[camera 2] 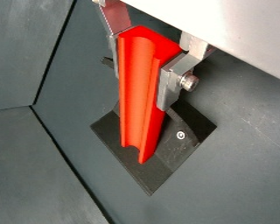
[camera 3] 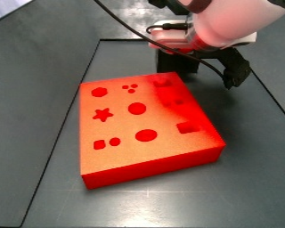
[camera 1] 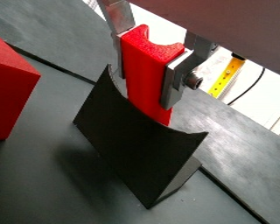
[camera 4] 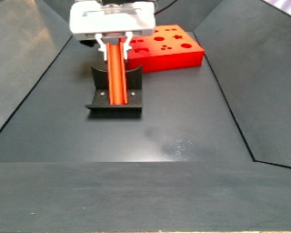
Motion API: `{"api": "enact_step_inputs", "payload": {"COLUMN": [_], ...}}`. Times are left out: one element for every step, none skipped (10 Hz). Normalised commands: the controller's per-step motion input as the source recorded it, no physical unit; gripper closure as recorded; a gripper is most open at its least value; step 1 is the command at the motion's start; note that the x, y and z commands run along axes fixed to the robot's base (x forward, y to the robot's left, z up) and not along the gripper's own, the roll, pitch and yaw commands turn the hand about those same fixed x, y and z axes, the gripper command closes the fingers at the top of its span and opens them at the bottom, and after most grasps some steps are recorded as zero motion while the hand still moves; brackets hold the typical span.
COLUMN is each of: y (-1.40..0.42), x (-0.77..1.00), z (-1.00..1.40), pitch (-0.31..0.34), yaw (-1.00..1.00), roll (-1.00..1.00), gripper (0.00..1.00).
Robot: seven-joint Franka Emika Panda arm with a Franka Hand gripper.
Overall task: Pick up the arch object. Move up. Place the arch object on the fixture. Regrasp the arch object. Move to above the board. Insert the arch object.
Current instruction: Move to above the board.
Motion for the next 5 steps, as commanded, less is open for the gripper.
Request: {"api": "enact_step_inputs", "payload": {"y": [-0.17, -0.16, -0.15, -0.14, -0.13], "x": [0.02, 0.01, 0.01, 0.01, 0.01], "z": [1.00, 1.00, 1.00, 1.00, 1.00], "pitch": [0.253, 0.258, 0.262, 0.253, 0.219], "yaw": [-0.13, -0.11, -0.04, 0.03, 0.10], "roll": [-0.25, -0.25, -0.21, -0.17, -0.11], "gripper": [1.00, 1.00, 1.00, 1.00, 1.00]}}
